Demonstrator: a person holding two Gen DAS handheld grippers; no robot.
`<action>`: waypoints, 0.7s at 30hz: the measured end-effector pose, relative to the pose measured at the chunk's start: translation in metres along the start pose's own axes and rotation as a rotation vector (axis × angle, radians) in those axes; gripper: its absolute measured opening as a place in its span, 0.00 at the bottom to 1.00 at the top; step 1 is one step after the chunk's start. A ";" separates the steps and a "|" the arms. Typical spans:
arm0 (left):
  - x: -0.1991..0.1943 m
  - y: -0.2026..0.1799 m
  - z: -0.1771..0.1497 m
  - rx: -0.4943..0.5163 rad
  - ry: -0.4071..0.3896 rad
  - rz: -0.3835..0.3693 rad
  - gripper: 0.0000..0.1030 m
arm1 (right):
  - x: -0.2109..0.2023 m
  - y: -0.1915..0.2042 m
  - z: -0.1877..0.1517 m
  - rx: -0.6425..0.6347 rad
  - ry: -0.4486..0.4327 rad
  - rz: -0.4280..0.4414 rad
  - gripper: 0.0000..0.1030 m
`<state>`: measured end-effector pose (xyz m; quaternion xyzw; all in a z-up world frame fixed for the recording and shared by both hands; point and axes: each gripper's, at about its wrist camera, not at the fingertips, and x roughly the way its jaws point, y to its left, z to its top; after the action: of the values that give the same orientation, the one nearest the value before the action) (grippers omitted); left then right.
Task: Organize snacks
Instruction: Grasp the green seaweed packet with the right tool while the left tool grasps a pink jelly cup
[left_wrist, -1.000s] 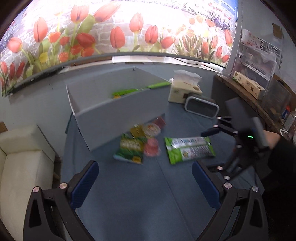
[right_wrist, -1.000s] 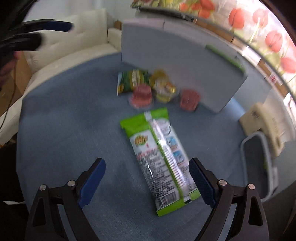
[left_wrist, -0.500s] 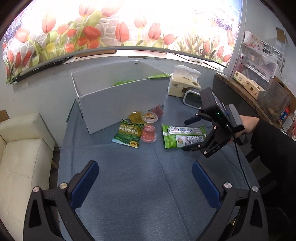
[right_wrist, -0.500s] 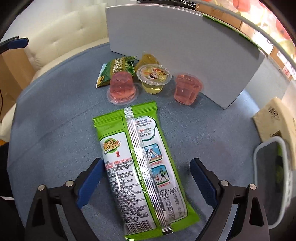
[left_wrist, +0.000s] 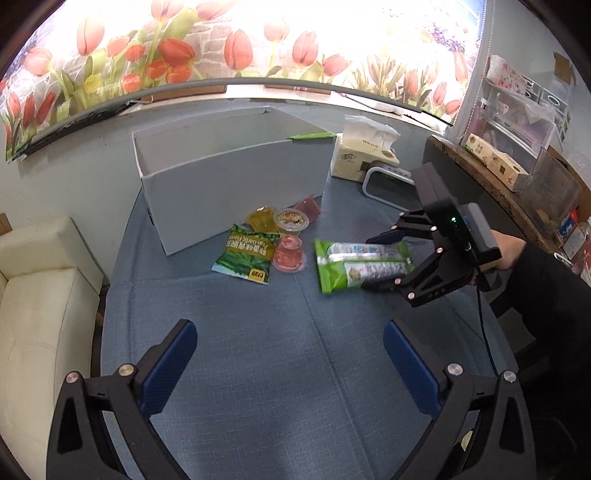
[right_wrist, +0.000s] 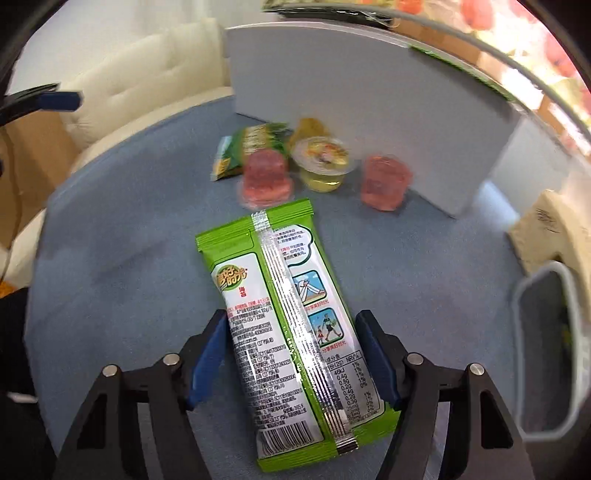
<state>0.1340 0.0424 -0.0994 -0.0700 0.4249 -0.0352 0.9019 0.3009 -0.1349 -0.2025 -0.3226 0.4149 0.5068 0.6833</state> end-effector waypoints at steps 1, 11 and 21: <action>0.001 0.001 0.000 -0.006 0.003 -0.004 1.00 | -0.004 0.002 0.000 0.005 0.006 0.017 0.71; 0.024 0.018 -0.008 -0.038 0.029 0.031 1.00 | -0.048 0.017 -0.013 0.110 -0.070 -0.063 0.70; 0.101 0.036 0.028 0.061 0.056 0.034 1.00 | -0.097 0.058 -0.041 0.349 -0.140 -0.126 0.70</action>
<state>0.2204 0.0686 -0.1645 -0.0339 0.4497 -0.0346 0.8919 0.2216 -0.1954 -0.1358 -0.1886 0.4270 0.4045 0.7865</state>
